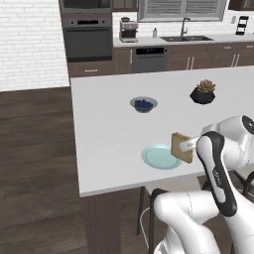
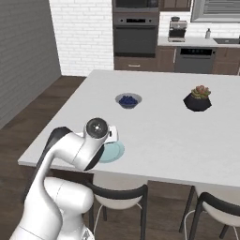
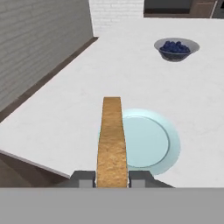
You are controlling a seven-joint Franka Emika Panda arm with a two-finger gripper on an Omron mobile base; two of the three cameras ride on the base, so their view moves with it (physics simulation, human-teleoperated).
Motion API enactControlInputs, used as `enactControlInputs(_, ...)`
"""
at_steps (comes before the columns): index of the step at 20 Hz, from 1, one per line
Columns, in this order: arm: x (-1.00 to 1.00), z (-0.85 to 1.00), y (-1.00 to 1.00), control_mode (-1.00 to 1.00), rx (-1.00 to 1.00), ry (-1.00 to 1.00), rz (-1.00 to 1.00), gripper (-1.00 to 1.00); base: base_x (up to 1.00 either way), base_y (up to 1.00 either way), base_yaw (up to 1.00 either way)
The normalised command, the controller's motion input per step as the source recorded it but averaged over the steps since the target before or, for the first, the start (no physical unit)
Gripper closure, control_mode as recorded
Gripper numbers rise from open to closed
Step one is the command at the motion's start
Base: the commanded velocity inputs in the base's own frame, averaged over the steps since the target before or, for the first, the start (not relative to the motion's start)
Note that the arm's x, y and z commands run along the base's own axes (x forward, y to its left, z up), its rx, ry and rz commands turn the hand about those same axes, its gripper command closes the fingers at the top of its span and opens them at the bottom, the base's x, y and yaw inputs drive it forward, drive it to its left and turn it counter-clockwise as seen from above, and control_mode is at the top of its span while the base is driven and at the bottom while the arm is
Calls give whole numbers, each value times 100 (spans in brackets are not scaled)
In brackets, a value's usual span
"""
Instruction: Start the toaster. Once the lever pops up, take the bread to the plate on the dining counter.
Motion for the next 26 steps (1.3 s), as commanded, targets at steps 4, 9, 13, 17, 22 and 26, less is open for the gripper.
enactControlInputs(4,60,-8,-3,-100,0,0,0,100,0,0,0)
enactControlInputs(9,61,-15,0,-100,0,0,0,100,0,0,0)
enactControlInputs(13,34,-29,0,-100,0,0,0,100,0,0,0)
enactControlInputs(17,3,-37,0,-100,0,0,0,100,0,0,0)
enactControlInputs(22,0,-37,0,-100,0,0,0,100,0,0,0)
enactControlInputs(26,5,-26,1,-100,0,0,0,100,0,0,0)
